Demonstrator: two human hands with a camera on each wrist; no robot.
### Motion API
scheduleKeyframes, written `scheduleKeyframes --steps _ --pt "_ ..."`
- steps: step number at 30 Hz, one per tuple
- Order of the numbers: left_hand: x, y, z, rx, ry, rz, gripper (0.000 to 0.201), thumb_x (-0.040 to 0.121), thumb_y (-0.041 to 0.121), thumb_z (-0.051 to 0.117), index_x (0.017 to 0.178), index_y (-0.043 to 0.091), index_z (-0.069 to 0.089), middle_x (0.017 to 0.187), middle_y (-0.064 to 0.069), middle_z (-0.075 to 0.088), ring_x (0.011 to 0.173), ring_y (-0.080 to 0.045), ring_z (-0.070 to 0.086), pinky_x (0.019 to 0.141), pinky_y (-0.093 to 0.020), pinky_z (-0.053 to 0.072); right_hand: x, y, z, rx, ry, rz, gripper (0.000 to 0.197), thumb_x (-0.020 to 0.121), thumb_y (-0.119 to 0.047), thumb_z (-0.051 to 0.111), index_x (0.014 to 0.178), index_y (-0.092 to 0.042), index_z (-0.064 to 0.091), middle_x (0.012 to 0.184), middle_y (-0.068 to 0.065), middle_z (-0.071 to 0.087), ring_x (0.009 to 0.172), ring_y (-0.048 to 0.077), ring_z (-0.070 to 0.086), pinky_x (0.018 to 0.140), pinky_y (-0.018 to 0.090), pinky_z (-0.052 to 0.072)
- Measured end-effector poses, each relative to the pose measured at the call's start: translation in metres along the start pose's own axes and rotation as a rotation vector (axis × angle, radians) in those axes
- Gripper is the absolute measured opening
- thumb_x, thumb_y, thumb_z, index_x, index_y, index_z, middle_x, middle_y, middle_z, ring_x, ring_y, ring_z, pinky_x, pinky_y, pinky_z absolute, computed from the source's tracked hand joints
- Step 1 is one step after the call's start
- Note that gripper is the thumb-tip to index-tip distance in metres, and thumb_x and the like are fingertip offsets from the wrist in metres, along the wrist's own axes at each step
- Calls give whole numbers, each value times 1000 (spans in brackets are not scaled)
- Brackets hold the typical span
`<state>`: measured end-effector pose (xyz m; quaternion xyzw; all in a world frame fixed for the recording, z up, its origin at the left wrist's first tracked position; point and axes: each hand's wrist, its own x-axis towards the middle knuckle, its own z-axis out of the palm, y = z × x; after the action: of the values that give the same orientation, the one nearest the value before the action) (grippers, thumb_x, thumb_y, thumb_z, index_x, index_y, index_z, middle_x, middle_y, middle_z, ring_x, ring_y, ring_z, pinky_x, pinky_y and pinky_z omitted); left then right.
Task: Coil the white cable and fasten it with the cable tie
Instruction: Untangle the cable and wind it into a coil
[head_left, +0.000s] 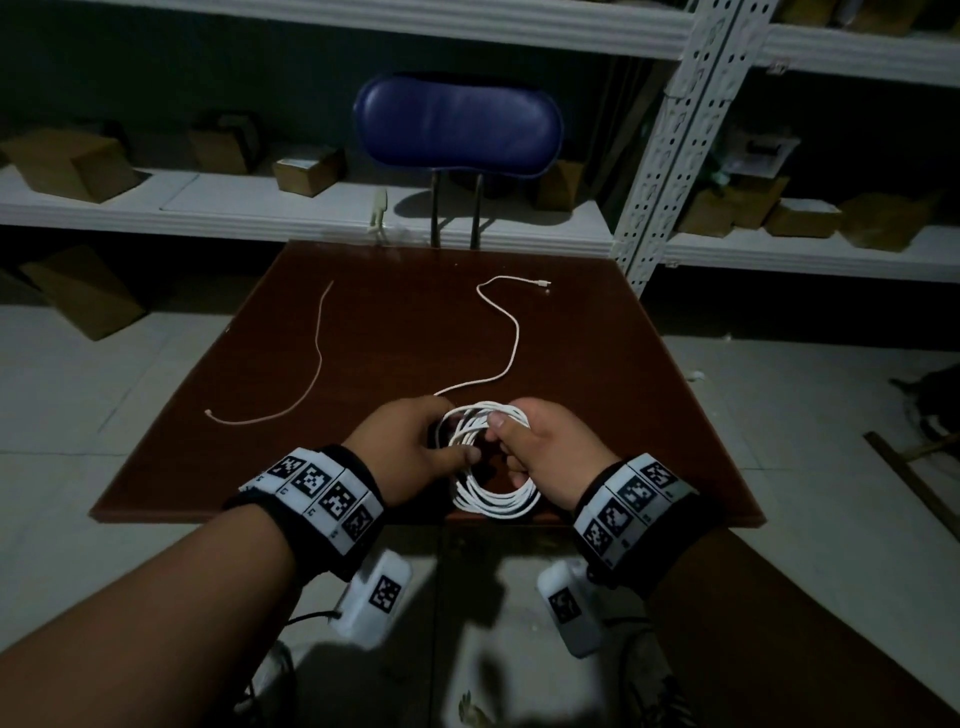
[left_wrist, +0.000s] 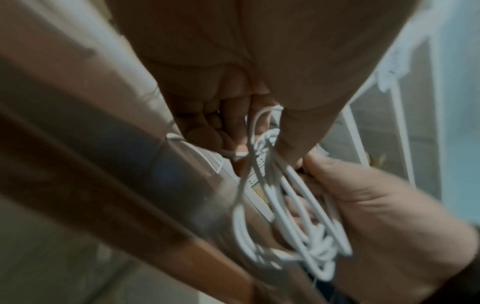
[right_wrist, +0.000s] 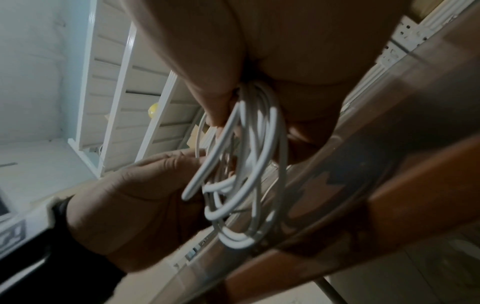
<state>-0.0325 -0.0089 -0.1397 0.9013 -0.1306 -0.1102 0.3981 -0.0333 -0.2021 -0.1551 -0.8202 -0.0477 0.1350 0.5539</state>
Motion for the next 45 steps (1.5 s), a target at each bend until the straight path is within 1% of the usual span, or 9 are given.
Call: scheduleKeyframes --steps 3,9,14,18,22,35,39,42,45 --pt "1 -2 2 -210 -15 -51 17 83 22 79 97 16 72 89 -3 77 83 -16 74 84 -46 59 1 -1 1 77 47 14 23 101 -34 51 87 -20 63 59 -17 62 58 12 52 59 35 46" --pt "4 -1 1 -304 -71 -64 9 94 23 67 96 16 73 90 -7 78 85 -22 74 86 -45 59 2 -1 3 130 83 14 24 101 -36 50 91 -19 63 77 5 61 67 22 56 65 39 49" --pt "2 -2 3 -586 -154 -137 43 95 48 58 83 9 74 79 -36 62 68 -33 60 69 -48 52 2 0 3 252 107 19 23 101 -31 52 87 -18 63 68 -3 55 54 11 47 57 36 44" --pt "2 -1 -3 -685 -228 -236 62 96 63 44 71 14 73 57 -17 48 51 -27 47 58 -35 39 2 -2 3 324 104 38 23 102 -29 52 88 -13 62 70 0 51 51 9 44 55 33 42" --pt "3 0 -3 -748 -269 -156 49 102 45 44 87 3 64 54 -11 48 49 -23 43 54 -31 37 2 -4 4 402 117 40 23 101 -27 54 86 -13 63 70 0 52 51 10 43 53 33 41" --pt "2 3 -2 -691 -308 -112 25 102 23 52 86 4 54 56 -9 39 42 -18 33 42 -26 27 3 -3 7 488 101 58 20 102 -23 52 88 -11 61 62 -4 49 47 8 40 46 27 37" --pt "0 3 -2 -653 -336 -90 25 104 22 48 92 1 55 63 -14 41 46 -20 38 46 -29 31 3 0 7 467 86 46 21 102 -25 53 88 -13 62 60 -7 52 47 7 41 49 29 37" --pt "0 4 -2 -611 -256 -120 33 100 26 54 99 -7 55 84 -24 54 69 -31 52 67 -41 45 3 1 6 407 78 25 22 98 -32 58 85 -17 67 61 -8 59 52 11 49 54 32 42" --pt "0 5 -4 -443 -177 -88 23 101 25 54 88 10 64 85 -10 67 80 -25 63 82 -43 49 4 3 1 338 81 -4 30 91 -40 64 91 -11 70 65 1 62 57 19 57 61 39 47"
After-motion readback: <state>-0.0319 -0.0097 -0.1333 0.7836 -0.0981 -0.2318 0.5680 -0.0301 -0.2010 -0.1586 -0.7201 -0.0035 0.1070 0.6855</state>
